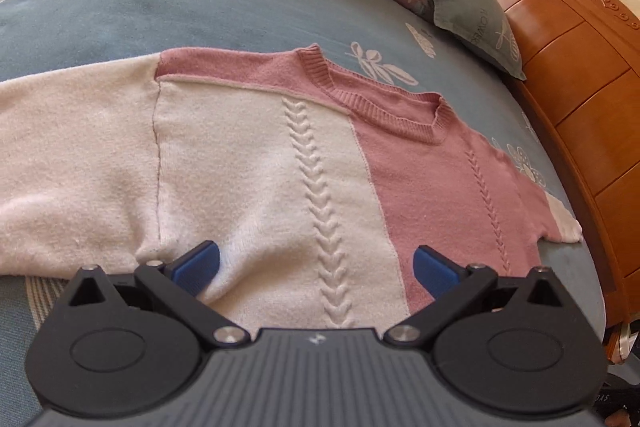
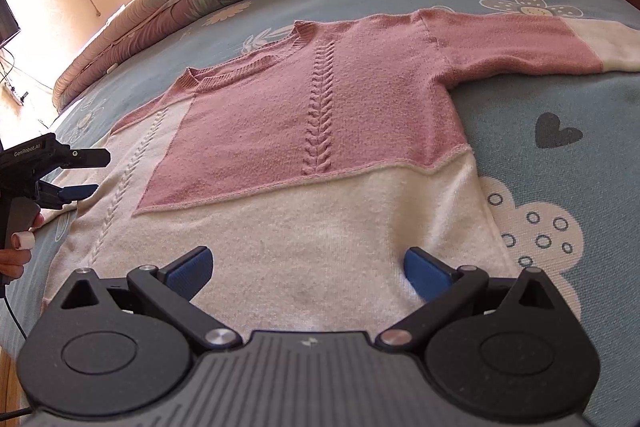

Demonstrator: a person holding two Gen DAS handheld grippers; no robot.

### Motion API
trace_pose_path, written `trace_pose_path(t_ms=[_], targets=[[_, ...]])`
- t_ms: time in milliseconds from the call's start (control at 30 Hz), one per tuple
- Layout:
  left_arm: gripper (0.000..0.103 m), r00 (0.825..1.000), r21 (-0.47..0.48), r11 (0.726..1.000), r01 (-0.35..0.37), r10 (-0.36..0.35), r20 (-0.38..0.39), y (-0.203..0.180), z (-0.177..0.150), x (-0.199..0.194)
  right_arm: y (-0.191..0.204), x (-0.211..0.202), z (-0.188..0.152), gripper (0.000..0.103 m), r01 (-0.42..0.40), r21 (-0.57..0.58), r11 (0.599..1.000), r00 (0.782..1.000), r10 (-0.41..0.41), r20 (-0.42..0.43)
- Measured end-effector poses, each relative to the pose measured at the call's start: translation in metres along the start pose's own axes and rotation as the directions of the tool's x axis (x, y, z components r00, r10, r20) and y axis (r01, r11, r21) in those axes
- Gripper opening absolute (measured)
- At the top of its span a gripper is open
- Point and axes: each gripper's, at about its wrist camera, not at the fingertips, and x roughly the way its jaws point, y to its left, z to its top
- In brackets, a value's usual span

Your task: Fold clothes

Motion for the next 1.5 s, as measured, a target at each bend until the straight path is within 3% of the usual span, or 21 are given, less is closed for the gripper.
trace_pose_path(t_ms=[100,167,267,367,500,667,800,900,967,1133,1300,1400,1500], targets=[[0.102,1.0,0.0,1.0,-0.006,0.006,-0.005,-0.005,0.011,-0.007,-0.002,0.0,0.0,0.103,-0.007,0.014,1.0,1.0,0.007,0.003],[0.102,0.999,-0.017,1.0,0.024,-0.023,0.039,-0.004,0.024,-0.014,-0.002,-0.001,0.0,0.103,-0.008,0.013,1.0,1.0,0.008,0.005],[0.102,0.998,-0.074,0.995,0.069,-0.068,0.009,0.0,0.034,-0.006,-0.001,-0.001,-0.001,0.103,-0.002,0.004,1.0,1.0,0.001,0.005],[0.102,0.998,-0.1,0.995,0.004,-0.01,-0.057,0.007,0.026,0.015,0.001,0.0,-0.001,0.103,0.005,-0.007,1.0,1.0,-0.005,0.003],[0.102,0.999,-0.135,0.991,0.0,-0.005,-0.035,0.015,0.027,0.013,0.0,0.0,0.0,0.103,0.003,-0.006,1.0,1.0,-0.003,0.002],[0.102,0.999,-0.122,0.992,-0.029,0.032,0.024,0.021,0.039,-0.02,-0.001,-0.001,-0.001,0.103,-0.004,0.007,1.0,1.0,0.004,0.006],[0.102,1.0,-0.192,0.981,-0.012,0.017,0.022,0.049,0.035,-0.029,0.001,0.0,-0.001,0.103,0.009,-0.004,1.0,1.0,-0.009,0.007],[0.102,0.992,-0.237,0.964,-0.121,0.128,0.014,0.077,0.028,-0.023,0.004,0.0,-0.002,0.103,0.02,-0.02,1.0,1.0,-0.02,0.006],[0.102,0.993,-0.269,0.959,-0.088,0.106,0.053,0.089,0.028,-0.035,0.004,0.0,-0.002,0.103,0.024,-0.026,0.999,1.0,-0.023,0.004],[0.102,0.98,-0.292,0.948,-0.129,0.167,0.109,0.11,0.034,-0.07,0.003,0.0,-0.001,0.103,0.024,-0.018,1.0,1.0,-0.024,0.003],[0.102,0.982,-0.395,0.912,-0.111,0.161,0.094,0.157,0.023,-0.085,0.007,0.002,-0.002,0.103,0.037,-0.036,0.999,0.999,-0.037,0.002],[0.102,0.965,-0.415,0.895,-0.165,0.234,0.122,0.183,0.017,-0.097,0.01,0.003,-0.002,0.103,0.05,-0.049,0.998,0.999,-0.05,-0.003],[0.102,0.918,-0.412,0.858,-0.308,0.382,0.108,0.199,0.023,-0.108,0.011,0.004,-0.001,0.103,0.057,-0.051,0.997,0.998,-0.058,-0.009]])
